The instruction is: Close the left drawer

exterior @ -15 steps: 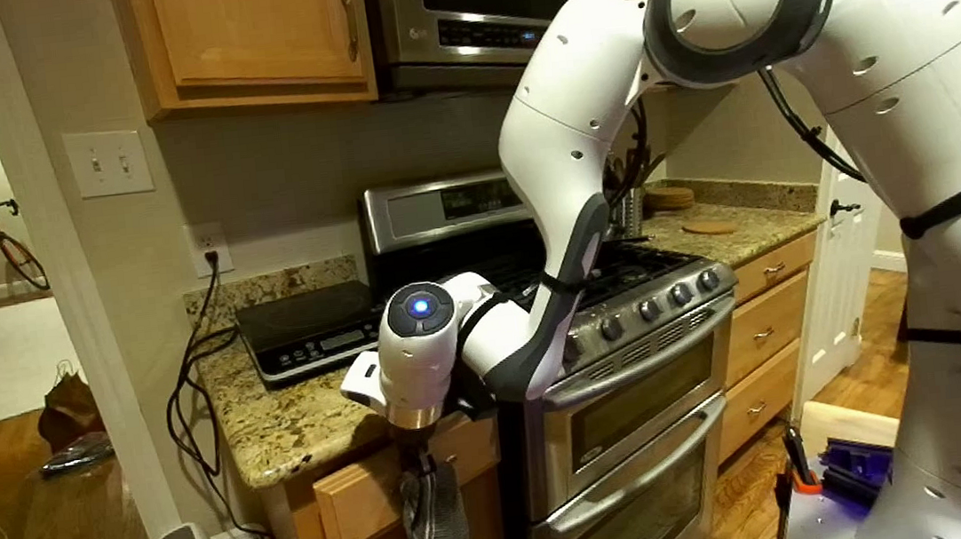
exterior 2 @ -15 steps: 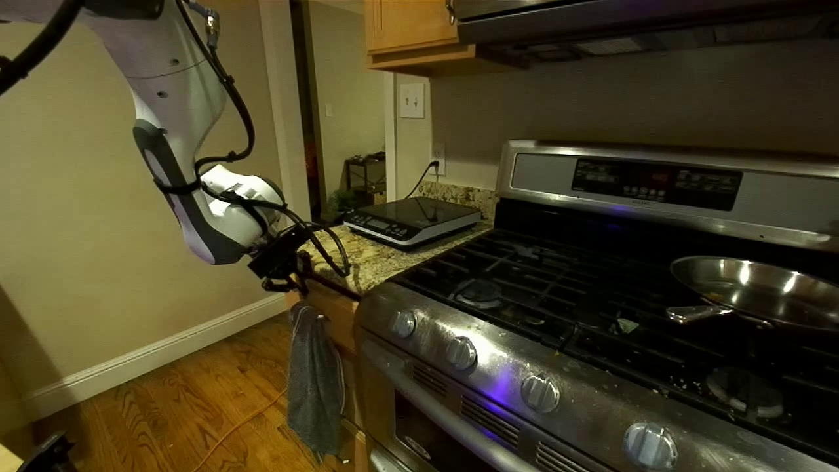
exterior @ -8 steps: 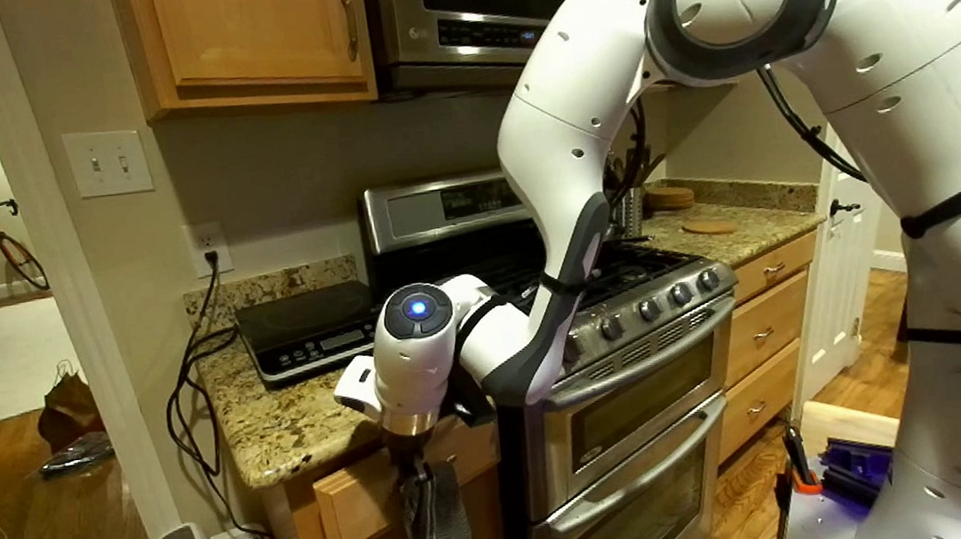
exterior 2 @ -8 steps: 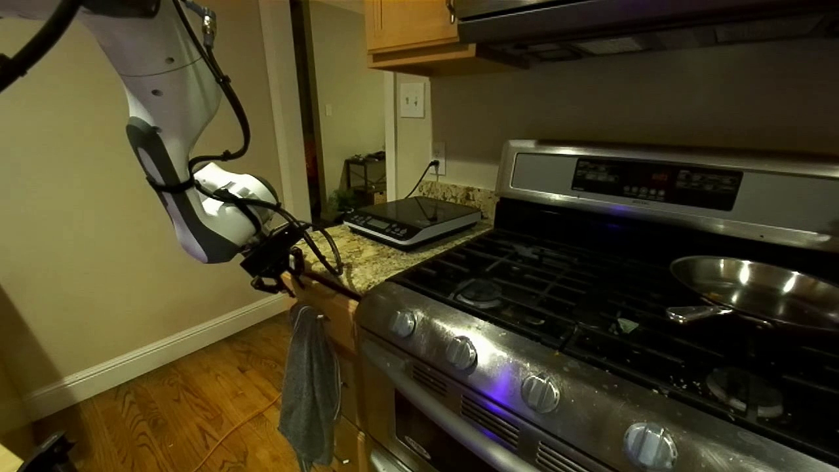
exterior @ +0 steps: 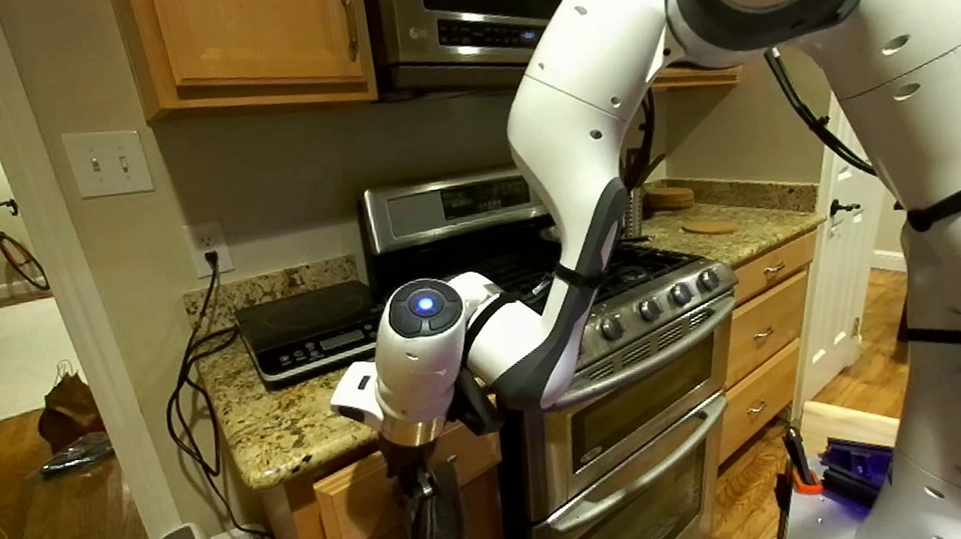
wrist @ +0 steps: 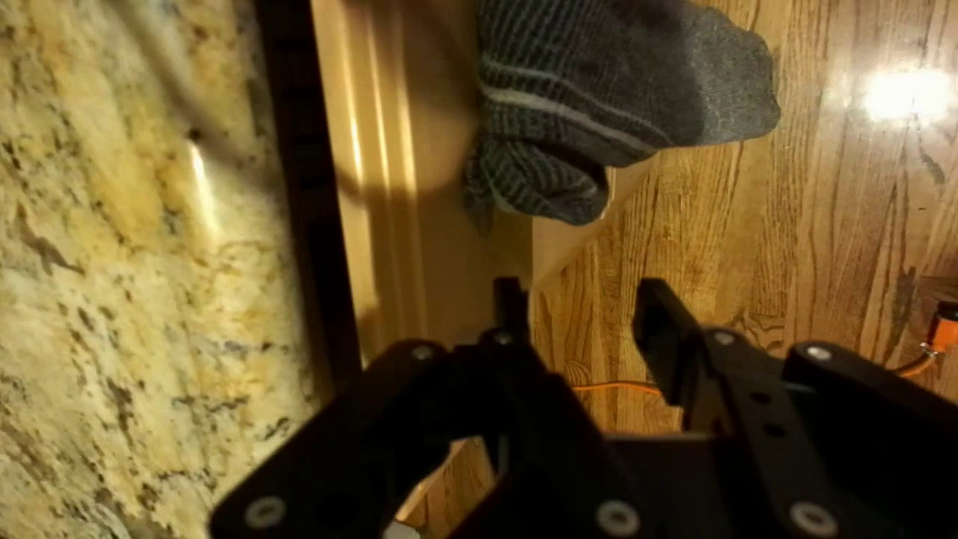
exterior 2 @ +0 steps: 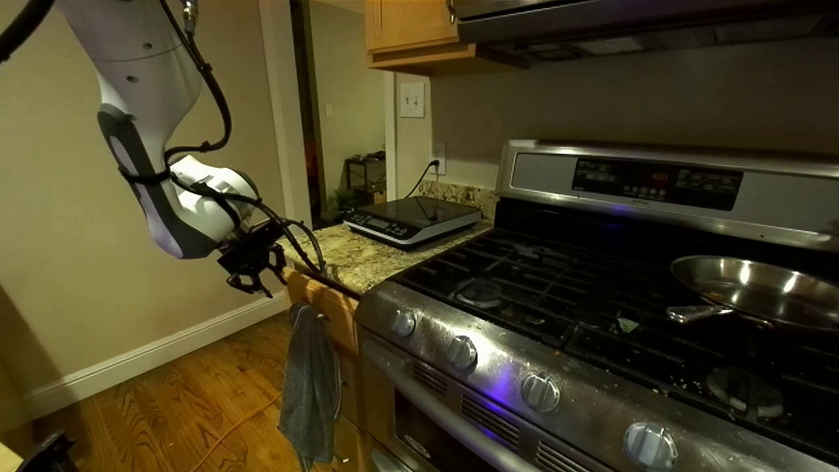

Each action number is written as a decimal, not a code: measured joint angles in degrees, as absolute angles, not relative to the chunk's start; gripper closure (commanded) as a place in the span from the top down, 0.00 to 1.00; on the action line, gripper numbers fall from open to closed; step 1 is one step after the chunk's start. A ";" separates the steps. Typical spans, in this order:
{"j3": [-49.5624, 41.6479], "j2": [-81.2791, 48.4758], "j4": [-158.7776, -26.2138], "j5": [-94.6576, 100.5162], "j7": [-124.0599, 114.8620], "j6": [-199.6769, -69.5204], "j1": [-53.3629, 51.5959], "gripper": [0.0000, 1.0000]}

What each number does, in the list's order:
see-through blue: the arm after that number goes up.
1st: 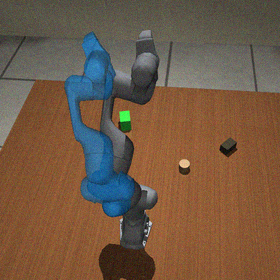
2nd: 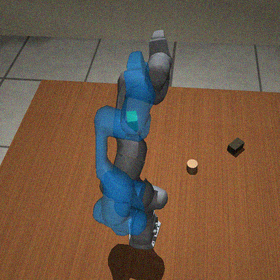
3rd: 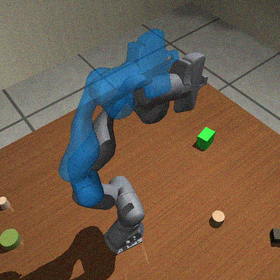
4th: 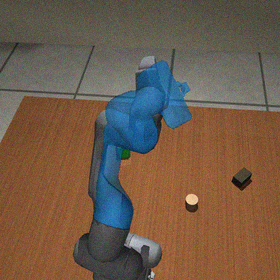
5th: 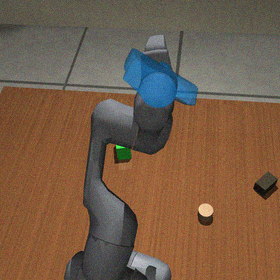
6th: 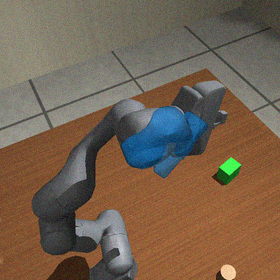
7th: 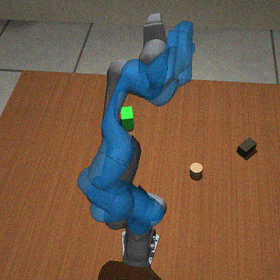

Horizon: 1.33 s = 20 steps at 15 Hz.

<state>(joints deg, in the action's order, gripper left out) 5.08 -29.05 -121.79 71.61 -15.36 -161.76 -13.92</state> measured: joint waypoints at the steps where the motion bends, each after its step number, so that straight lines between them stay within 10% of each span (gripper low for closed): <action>1: 5.44 -28.58 -122.68 70.73 -14.81 -161.76 -13.80 0.08; 17: 9.04 -22.67 -129.00 37.58 -4.51 -157.20 -12.11 0.06; 18: 9.04 -22.67 -129.03 37.51 -4.51 -157.20 -12.11 0.31; 20: 8.84 -22.76 -128.96 37.44 -4.51 -157.22 -12.31 0.38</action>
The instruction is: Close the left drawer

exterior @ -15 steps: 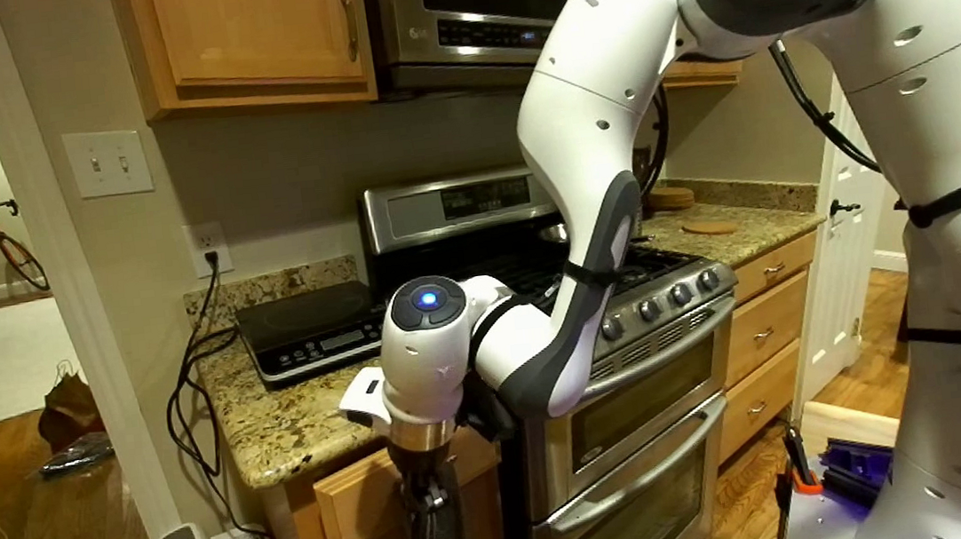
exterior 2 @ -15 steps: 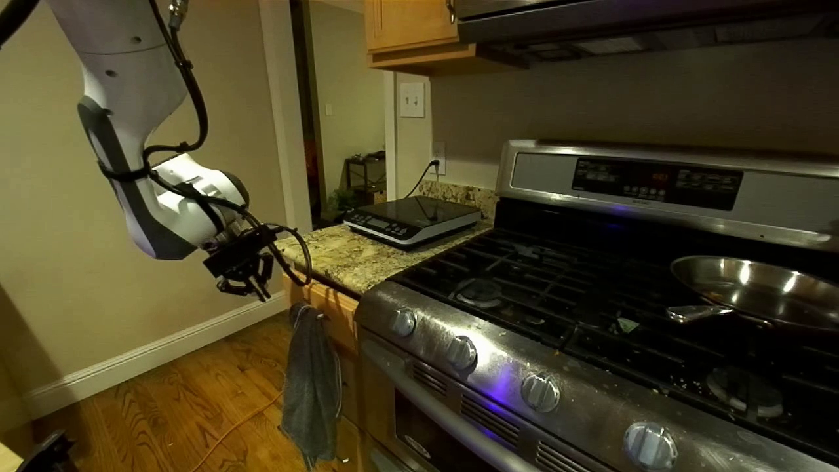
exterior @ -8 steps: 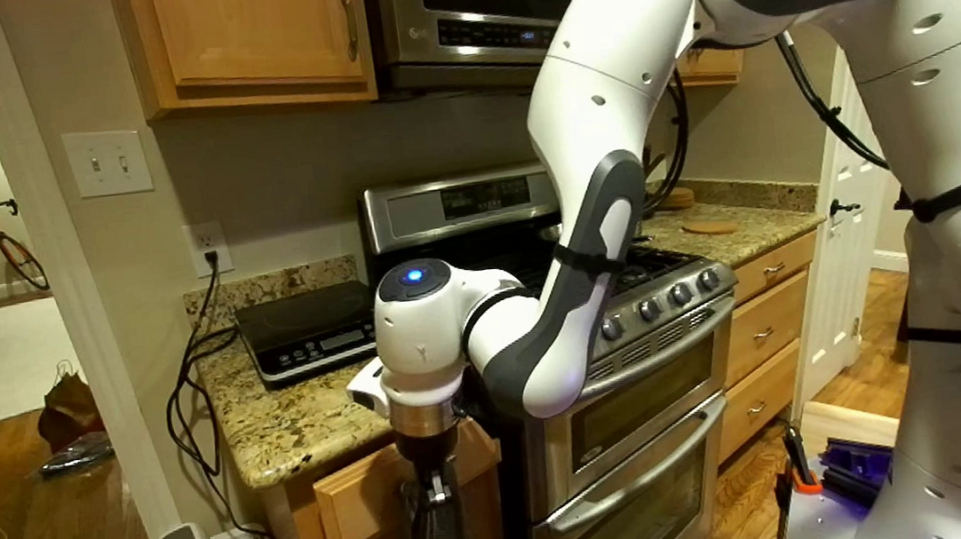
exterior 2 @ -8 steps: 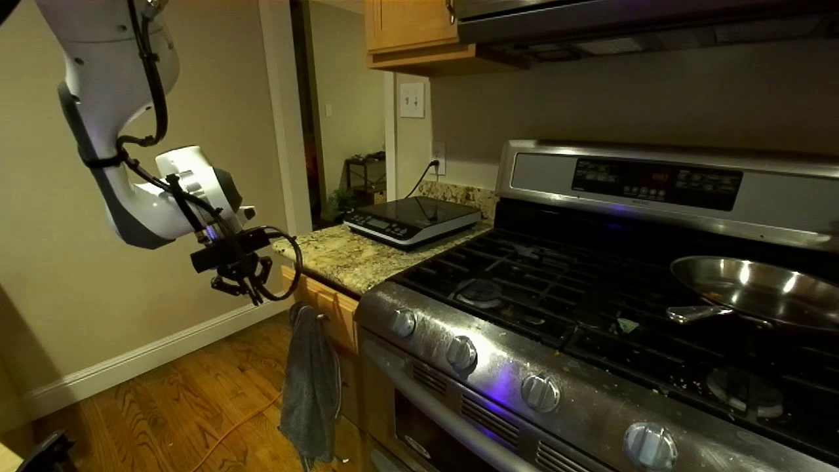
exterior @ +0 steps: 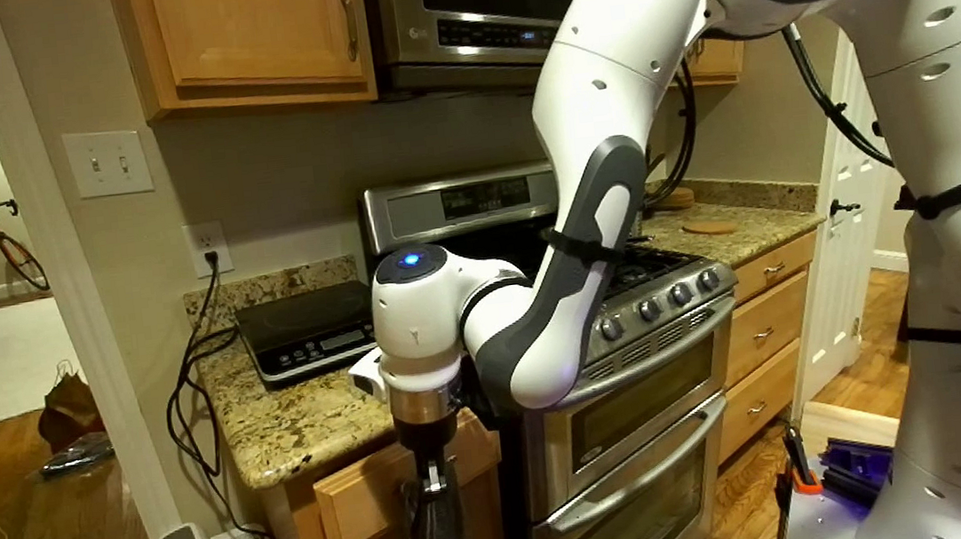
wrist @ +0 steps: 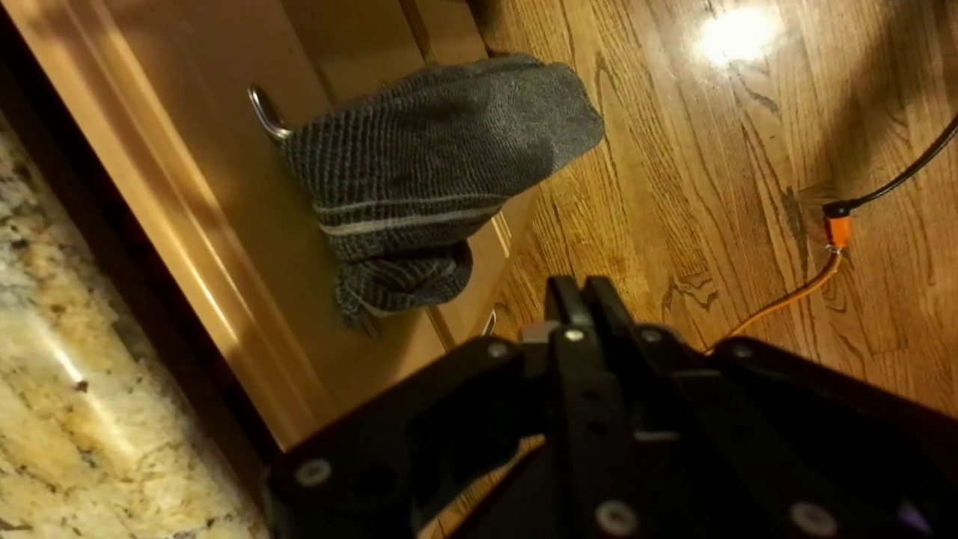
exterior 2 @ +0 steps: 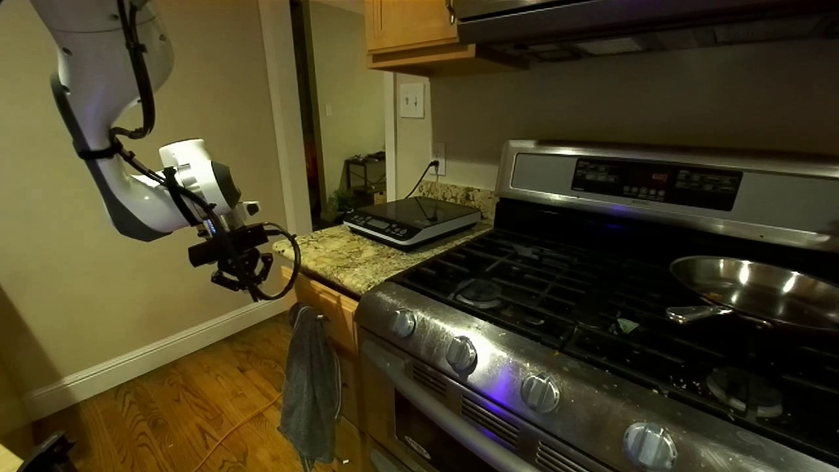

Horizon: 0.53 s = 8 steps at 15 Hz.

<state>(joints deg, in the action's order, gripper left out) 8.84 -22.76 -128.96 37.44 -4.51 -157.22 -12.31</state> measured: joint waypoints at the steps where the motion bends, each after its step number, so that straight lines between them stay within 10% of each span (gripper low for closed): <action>1: 8.50 -22.97 -128.79 37.59 -4.95 -157.23 -12.63 0.45; 8: 3.72 -27.57 -123.72 39.53 -11.85 -157.23 -14.15 0.62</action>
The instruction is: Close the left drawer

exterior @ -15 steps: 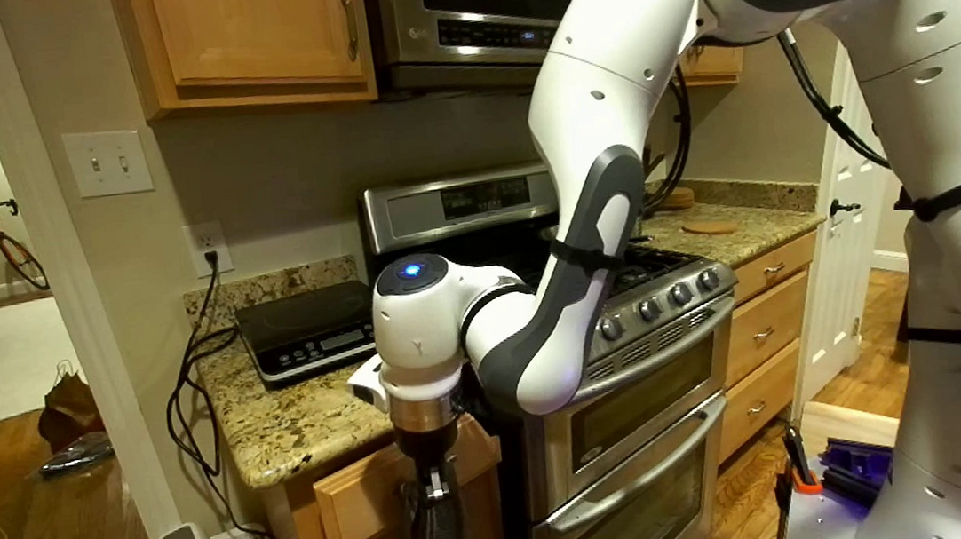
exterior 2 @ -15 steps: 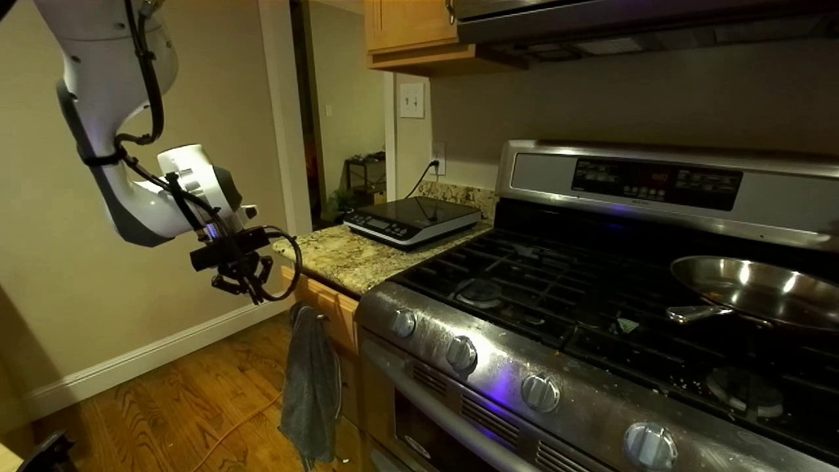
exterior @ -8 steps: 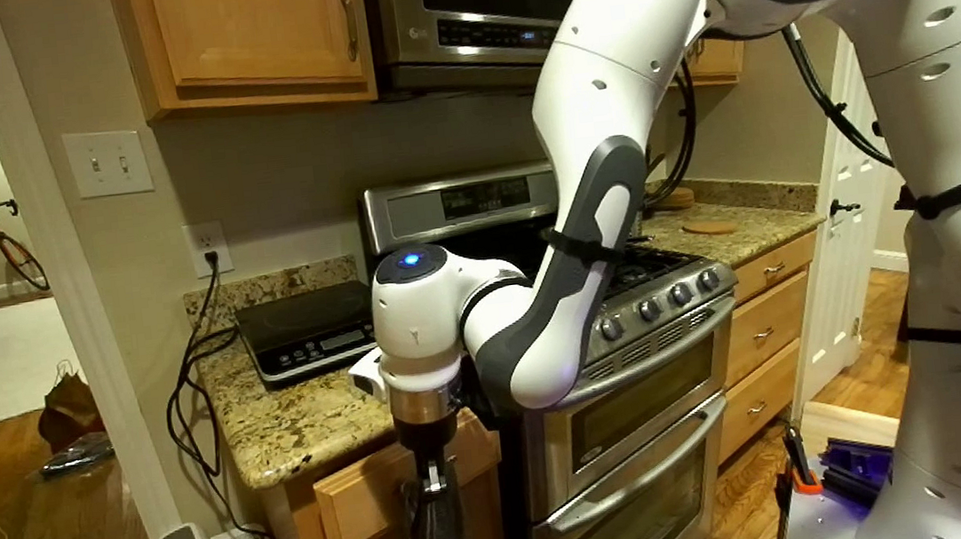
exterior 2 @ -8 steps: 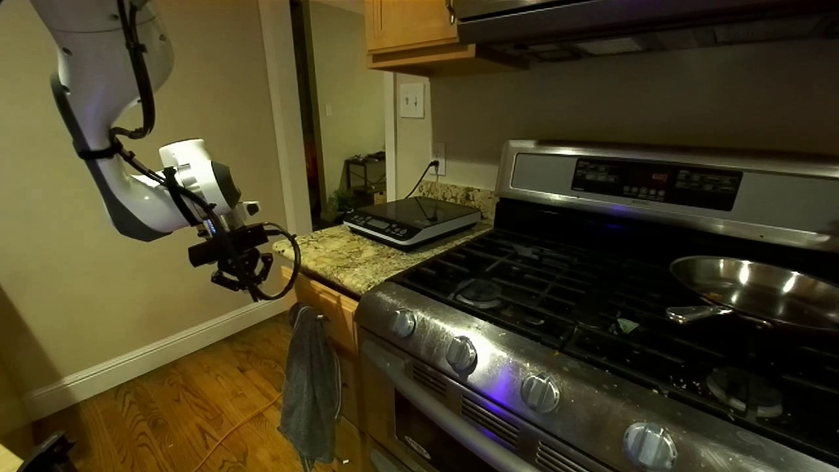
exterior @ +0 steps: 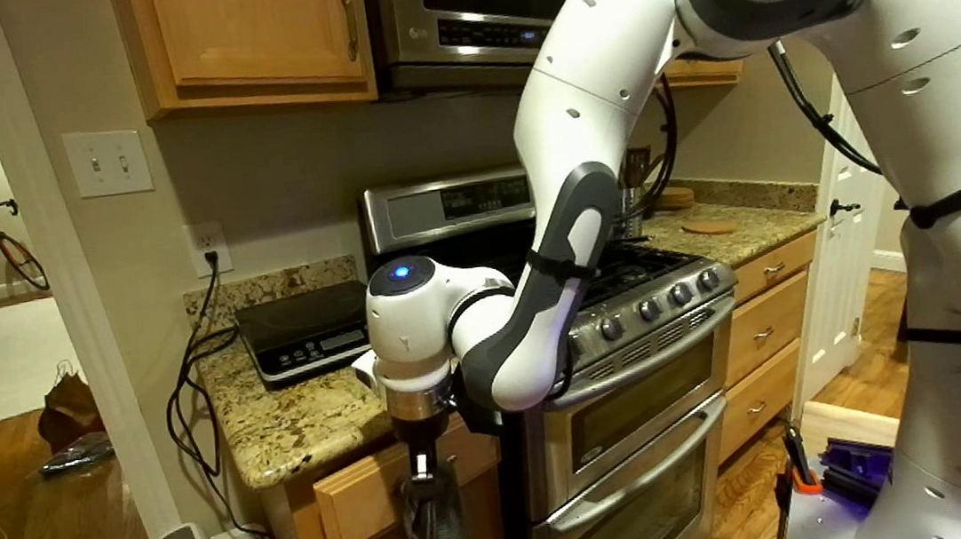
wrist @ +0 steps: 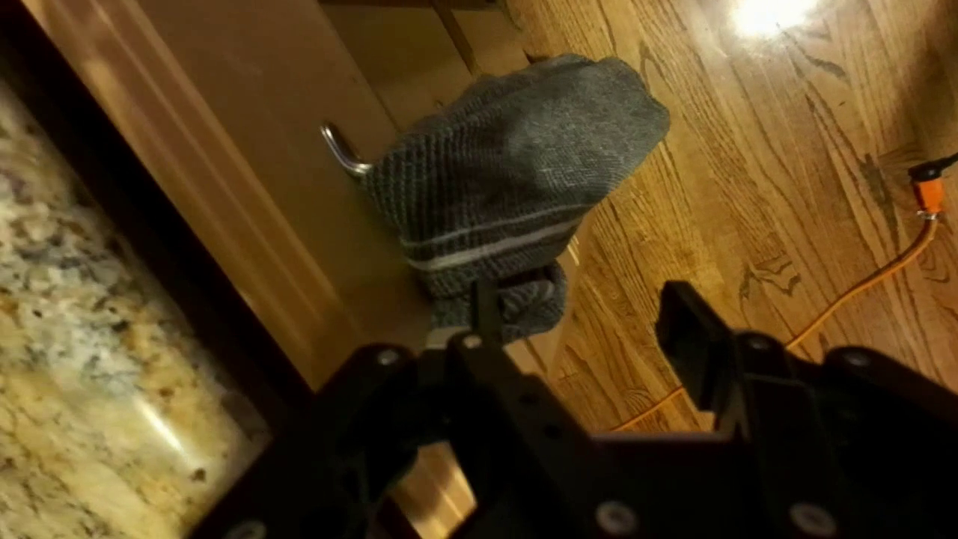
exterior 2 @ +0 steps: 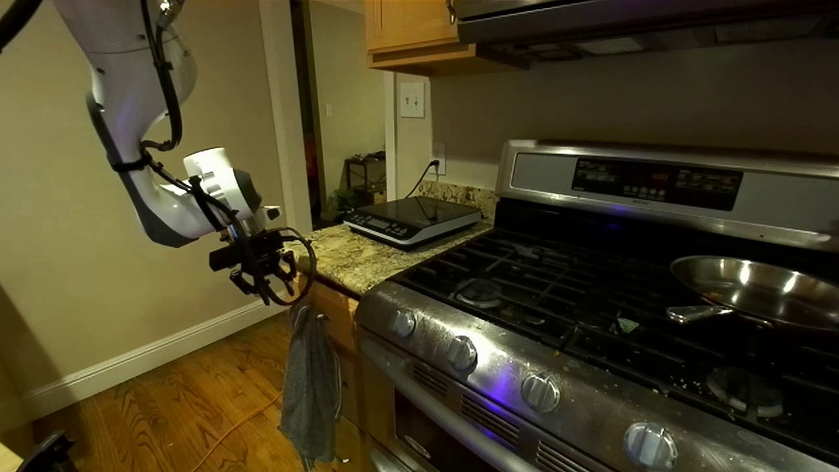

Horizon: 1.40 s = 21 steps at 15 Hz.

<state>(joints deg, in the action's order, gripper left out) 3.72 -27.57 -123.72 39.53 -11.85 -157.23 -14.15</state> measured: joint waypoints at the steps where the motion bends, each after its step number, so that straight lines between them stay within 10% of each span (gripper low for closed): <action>1: 2.58 -28.44 -122.79 39.50 -12.27 -157.23 -14.53 0.49; 6: -1.61 -31.89 -119.20 39.08 -14.21 -157.35 -16.05 0.08; 21: -14.64 -34.94 -117.33 50.29 -36.14 -162.85 -27.64 0.07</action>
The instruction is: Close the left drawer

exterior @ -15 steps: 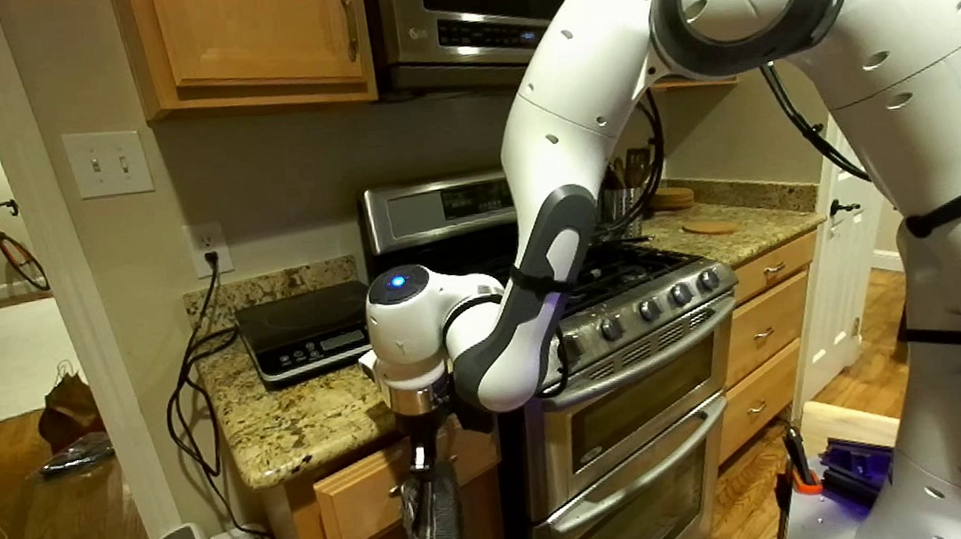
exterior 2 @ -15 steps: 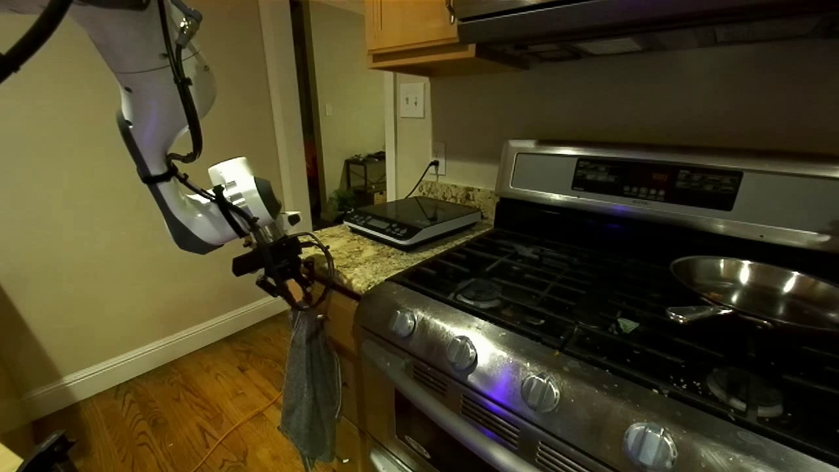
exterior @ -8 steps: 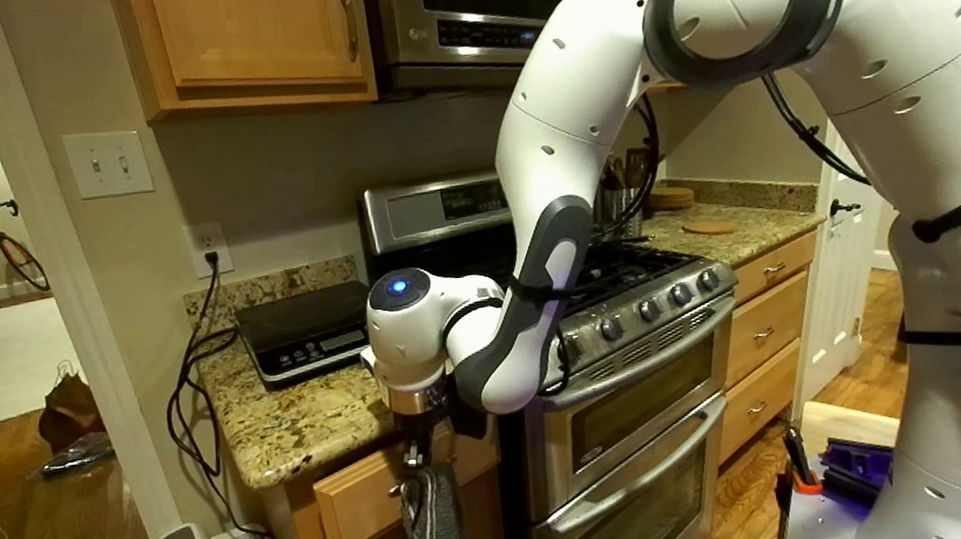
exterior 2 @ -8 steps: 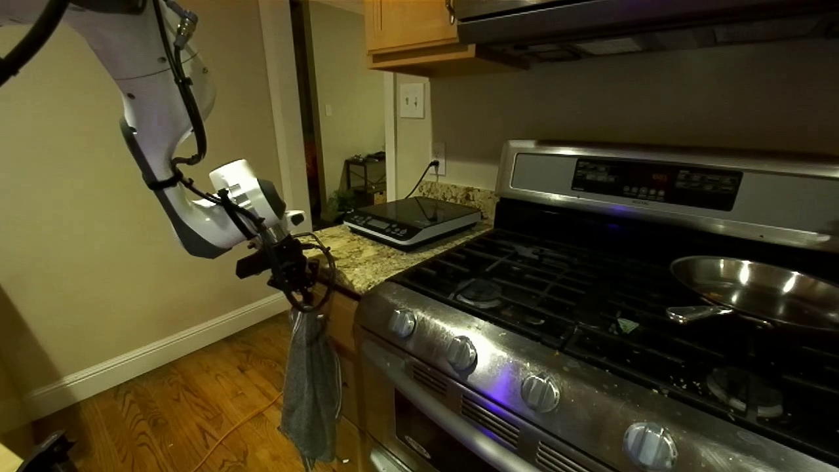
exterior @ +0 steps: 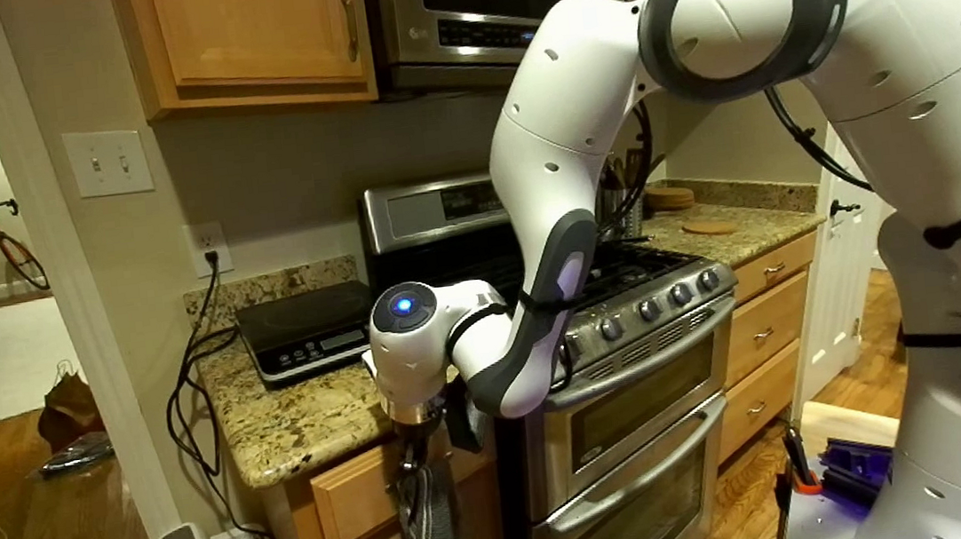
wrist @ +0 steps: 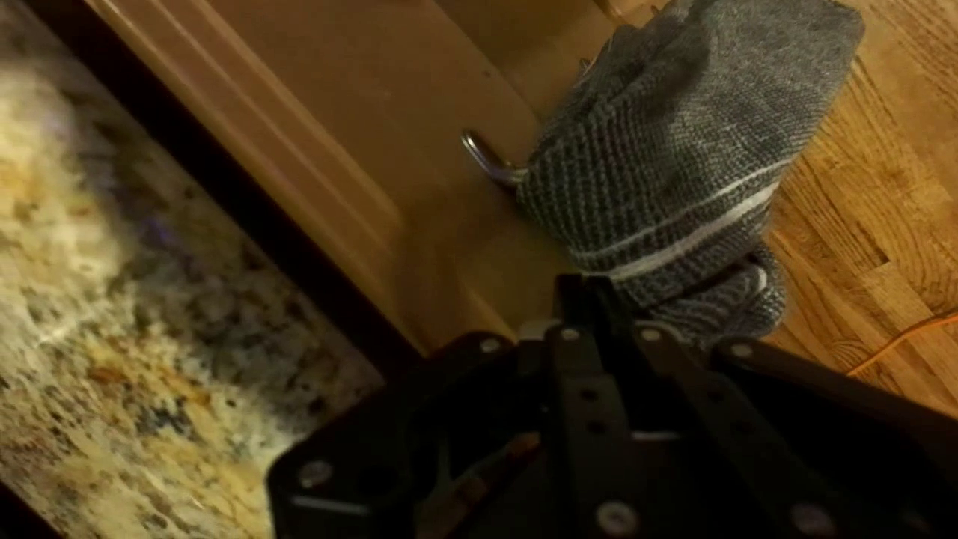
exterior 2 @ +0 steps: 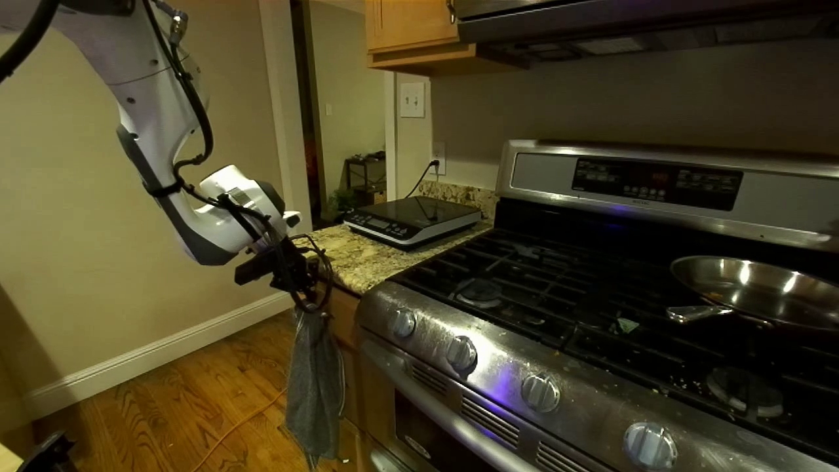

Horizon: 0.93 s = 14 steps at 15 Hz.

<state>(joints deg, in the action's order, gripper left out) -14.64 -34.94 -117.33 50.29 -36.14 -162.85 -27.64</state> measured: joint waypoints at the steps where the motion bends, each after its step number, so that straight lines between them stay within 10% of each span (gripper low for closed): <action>1: -15.28 -35.14 -117.21 51.04 -37.38 -163.03 -28.26 0.06; 7: -17.88 -36.34 -116.05 54.82 -43.50 -164.13 -31.42 0.06; 8: -18.20 -36.41 -115.90 55.26 -44.25 -164.29 -31.89 0.32; 14: -16.37 -36.11 -115.76 53.93 -41.24 -164.27 -31.61 0.62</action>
